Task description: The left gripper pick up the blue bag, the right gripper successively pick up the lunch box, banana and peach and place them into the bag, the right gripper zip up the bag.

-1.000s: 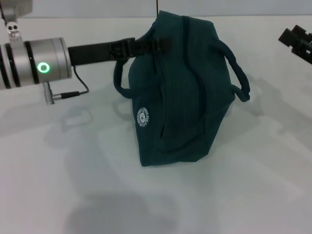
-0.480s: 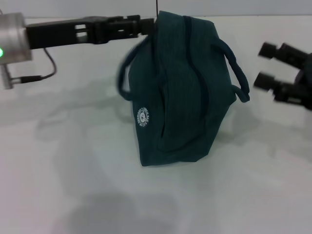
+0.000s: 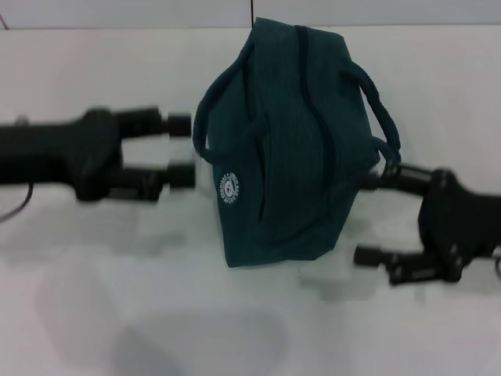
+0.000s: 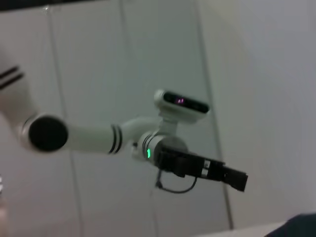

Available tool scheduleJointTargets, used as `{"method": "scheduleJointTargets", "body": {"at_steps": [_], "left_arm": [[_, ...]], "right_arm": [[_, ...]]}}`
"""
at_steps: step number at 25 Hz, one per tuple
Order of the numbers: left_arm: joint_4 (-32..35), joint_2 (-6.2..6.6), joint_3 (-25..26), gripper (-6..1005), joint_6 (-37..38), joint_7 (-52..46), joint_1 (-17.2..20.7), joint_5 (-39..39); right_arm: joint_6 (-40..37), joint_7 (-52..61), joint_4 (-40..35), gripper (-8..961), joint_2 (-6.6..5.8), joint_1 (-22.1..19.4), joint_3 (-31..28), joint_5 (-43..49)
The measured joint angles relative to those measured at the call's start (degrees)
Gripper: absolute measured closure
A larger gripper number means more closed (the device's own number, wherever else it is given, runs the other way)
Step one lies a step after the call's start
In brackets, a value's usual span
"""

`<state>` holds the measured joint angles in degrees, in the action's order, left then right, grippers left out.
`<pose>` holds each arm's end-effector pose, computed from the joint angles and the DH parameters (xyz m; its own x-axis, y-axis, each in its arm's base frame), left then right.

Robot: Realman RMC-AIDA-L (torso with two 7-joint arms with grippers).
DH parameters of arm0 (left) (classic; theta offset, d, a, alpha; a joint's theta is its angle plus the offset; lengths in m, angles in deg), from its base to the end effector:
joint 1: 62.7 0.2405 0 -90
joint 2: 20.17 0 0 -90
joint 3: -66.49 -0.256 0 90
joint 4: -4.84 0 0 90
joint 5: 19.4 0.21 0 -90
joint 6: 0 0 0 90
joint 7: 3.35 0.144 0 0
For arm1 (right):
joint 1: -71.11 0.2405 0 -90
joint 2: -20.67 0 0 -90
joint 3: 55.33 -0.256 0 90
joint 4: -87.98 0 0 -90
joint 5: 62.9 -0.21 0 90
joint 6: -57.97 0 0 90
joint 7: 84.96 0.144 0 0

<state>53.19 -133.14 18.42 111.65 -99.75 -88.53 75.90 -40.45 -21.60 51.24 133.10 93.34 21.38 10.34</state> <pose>-0.2228 0.2969 0.0721 0.6922 0.3689 0.6203 0.3493 -0.9234 0.1594 0.2269 0.2800 0.0027 0.7108 -0.0561 -0.7012 -0.1097 -0.9935 -0.0317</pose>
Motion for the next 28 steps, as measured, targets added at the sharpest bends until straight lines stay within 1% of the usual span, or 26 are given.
{"method": "scheduleJointTargets", "body": {"at_steps": [2, 3, 4, 7, 11, 15, 28], "left_arm": [[-0.7, -0.06, -0.1, 115, 1.0, 2.4, 1.5, 0.5], [-1.5, -0.07, -0.2, 115, 1.6, 3.9, 2.4, 1.2], [-2.0, -0.07, -0.2, 115, 2.3, 5.2, 2.9, 1.9], [-3.2, -0.13, -0.5, 115, 4.1, 8.7, 4.3, 3.1], [-4.6, -0.43, -0.8, 115, 4.5, 12.3, 5.8, 3.3], [-4.9, -0.47, -0.8, 115, 4.5, 13.3, 6.9, 3.4], [-4.8, -0.59, -0.8, 115, 4.6, 13.5, 6.5, 4.6]], "right_arm": [[0.0, -1.4, 0.5, 65, 0.69, -0.2, 0.1, 1.3], [0.0, -1.4, 0.5, 65, 0.69, -0.2, 0.1, 1.3], [0.4, -3.9, 1.2, 65, 2.20, -0.6, 0.1, 3.9], [1.2, -4.6, 1.7, 65, 2.69, -0.7, 0.5, 4.9], [1.5, -4.9, 3.6, 65, 2.77, -0.4, 0.7, 4.8], [1.5, -5.1, 3.8, 65, 2.79, -0.3, 0.5, 4.8], [2.0, -5.1, 4.1, 65, 2.88, -0.3, 0.1, 4.6]]}}
